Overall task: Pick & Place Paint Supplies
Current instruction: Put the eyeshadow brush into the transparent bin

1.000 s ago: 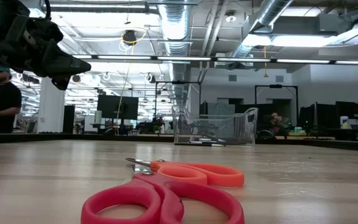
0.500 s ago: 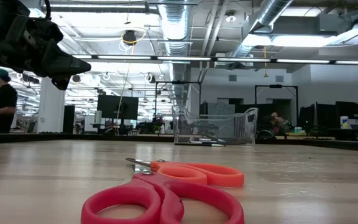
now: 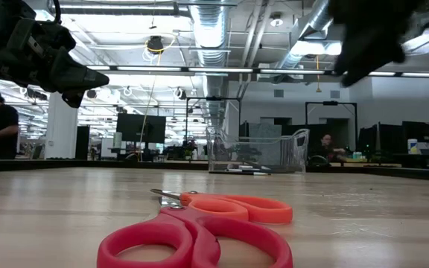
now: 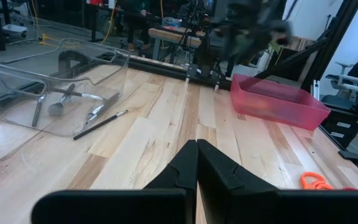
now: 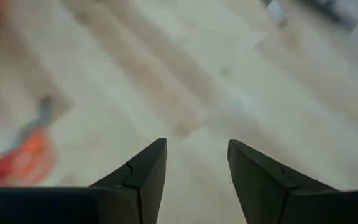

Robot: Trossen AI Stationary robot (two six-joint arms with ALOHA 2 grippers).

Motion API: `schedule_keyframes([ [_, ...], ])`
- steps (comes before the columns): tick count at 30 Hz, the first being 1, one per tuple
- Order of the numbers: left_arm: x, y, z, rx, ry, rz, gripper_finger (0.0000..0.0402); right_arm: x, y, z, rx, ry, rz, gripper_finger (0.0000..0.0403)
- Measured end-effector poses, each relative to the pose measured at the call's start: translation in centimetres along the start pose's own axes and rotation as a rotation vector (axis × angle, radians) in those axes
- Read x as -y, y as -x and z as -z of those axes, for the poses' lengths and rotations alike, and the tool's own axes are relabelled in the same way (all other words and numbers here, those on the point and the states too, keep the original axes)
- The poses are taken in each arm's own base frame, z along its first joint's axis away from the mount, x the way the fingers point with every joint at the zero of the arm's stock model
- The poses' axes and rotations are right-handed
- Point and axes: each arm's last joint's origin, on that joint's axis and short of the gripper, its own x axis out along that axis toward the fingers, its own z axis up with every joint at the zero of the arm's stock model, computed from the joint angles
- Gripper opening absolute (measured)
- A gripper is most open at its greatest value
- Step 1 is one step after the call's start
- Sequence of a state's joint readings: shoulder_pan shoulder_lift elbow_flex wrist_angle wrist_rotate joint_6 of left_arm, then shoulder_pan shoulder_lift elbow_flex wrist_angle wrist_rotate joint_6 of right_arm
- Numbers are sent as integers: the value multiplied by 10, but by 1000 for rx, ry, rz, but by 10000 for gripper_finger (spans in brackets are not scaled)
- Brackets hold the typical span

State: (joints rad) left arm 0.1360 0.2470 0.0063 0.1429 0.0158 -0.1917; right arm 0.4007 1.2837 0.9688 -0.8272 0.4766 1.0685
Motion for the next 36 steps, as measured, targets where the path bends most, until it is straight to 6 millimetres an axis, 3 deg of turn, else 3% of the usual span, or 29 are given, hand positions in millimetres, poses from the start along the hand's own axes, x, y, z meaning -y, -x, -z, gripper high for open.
schedule_keyframes([
  [8,0,0,0,0,0,0,0,27,-87,-49,-85,143,180,168],
  [15,0,0,0,0,0,0,0,66,-147,-72,-259,140,132,168],
  [20,0,0,0,0,0,0,0,90,-168,-86,-298,123,133,169],
  [24,0,0,0,0,0,0,0,95,-180,-102,-270,124,132,168],
  [29,0,0,0,0,0,0,0,91,-197,-111,-221,164,108,169],
  [36,0,0,0,0,0,0,0,81,-202,-102,-262,209,104,164],
])
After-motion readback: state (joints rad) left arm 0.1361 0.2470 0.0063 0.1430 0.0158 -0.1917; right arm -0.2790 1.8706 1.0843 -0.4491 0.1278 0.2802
